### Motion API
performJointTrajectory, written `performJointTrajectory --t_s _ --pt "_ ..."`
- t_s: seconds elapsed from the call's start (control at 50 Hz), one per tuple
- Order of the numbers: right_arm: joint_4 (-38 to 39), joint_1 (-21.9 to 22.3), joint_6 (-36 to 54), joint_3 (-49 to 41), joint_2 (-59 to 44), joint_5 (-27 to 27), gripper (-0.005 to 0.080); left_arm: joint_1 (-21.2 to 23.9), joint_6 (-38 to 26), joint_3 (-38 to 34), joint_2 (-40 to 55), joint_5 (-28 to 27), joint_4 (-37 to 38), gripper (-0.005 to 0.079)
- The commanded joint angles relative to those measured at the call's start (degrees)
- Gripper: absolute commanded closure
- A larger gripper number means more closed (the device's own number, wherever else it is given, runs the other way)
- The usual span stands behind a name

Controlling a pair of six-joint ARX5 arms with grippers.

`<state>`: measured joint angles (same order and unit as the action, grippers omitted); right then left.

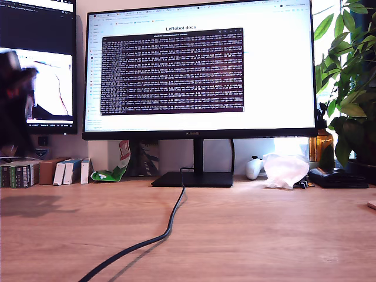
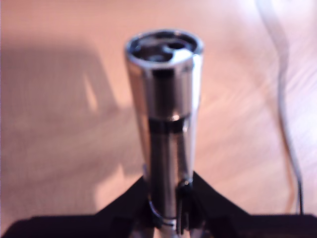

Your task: Pick the metallic laser pointer with your right arm, pass it to your left arm, then place it down to the left side of the table

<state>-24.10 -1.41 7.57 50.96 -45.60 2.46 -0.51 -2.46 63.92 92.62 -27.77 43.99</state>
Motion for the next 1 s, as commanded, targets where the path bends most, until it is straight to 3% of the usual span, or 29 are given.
performJointTrajectory --t_s 0.0,0.44,0.98 --pt "0.4 -0.5 0.2 -0.8 -0.1 0.2 0.0762 -0.1 -1.3 1.4 2.7 -0.3 3.6 0.0767" --pt "0.5 -1.9 0.4 -0.8 -0.1 0.6 0.0762 -0.6 -4.1 15.1 14.4 -2.9 21.9 0.0767" --pt "0.4 -3.2 1.5 -0.8 -0.1 0.6 0.0762 -1.7 -6.6 15.9 23.8 -3.2 26.1 0.0767"
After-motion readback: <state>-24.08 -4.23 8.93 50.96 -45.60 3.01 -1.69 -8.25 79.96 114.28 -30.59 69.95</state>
